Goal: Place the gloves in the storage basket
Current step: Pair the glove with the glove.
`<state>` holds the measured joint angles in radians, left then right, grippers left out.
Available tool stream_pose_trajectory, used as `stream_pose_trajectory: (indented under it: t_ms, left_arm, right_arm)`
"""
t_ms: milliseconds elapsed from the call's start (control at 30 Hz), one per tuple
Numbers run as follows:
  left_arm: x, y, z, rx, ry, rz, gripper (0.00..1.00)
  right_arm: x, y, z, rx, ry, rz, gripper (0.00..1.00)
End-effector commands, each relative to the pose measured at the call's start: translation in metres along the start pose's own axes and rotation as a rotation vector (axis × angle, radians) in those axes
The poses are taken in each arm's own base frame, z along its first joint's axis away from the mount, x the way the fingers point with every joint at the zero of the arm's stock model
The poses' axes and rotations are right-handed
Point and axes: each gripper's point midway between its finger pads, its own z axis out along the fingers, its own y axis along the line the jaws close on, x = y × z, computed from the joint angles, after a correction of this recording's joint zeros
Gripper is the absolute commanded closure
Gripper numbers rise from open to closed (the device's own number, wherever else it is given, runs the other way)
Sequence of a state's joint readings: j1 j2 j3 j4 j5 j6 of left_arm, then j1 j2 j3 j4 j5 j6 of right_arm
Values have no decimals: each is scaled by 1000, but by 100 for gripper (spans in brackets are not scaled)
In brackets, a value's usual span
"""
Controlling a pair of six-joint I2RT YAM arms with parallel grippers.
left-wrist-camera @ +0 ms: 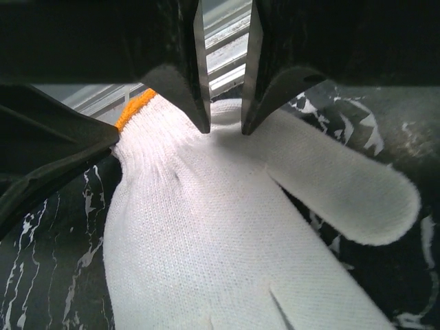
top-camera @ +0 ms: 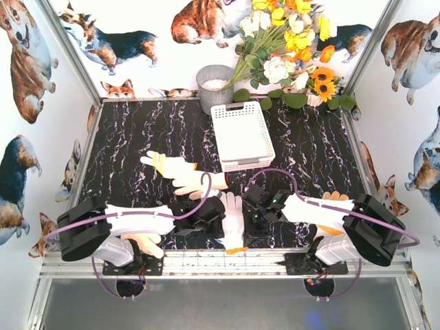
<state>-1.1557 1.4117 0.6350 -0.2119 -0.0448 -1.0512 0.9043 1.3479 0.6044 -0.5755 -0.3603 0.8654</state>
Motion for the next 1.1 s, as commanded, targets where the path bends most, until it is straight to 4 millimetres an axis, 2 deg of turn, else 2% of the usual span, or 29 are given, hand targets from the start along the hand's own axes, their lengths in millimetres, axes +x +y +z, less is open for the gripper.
stream_pose_trajectory:
  t_ms: [0,67,167,200,233,367,633,800,967,1067]
  left_arm:
    - [-18,8,-18,-57,-96,7,75]
    - [-32,10,-29,-94,-156,8,69]
    - [-56,8,-40,-125,-232,16,61]
    - [-61,11,-40,-135,-245,16,59]
    - [-74,0,-43,-116,-272,7,59]
    - [-111,-5,-40,-107,-356,-28,60]
    - [-171,-9,-27,-33,-457,-78,68]
    - [-187,2,-11,-67,-445,-54,69]
    - [-187,14,7,-109,-411,-47,71]
    - [-184,20,15,-130,-394,-45,78]
  right_arm:
    - [-7,0,-10,29,-60,-21,78]
    - [-12,3,-19,30,-98,-32,65]
    - [-23,9,-32,33,-162,-44,58]
    - [-27,11,-36,33,-183,-48,57]
    - [-32,13,-39,36,-204,-49,57]
    - [-58,14,-49,28,-285,-28,56]
    - [-136,14,-74,-63,-545,66,55]
    - [-171,13,-75,-86,-615,70,58]
    - [-183,7,-61,-57,-562,69,60]
    - [-188,9,-50,-66,-543,66,62]
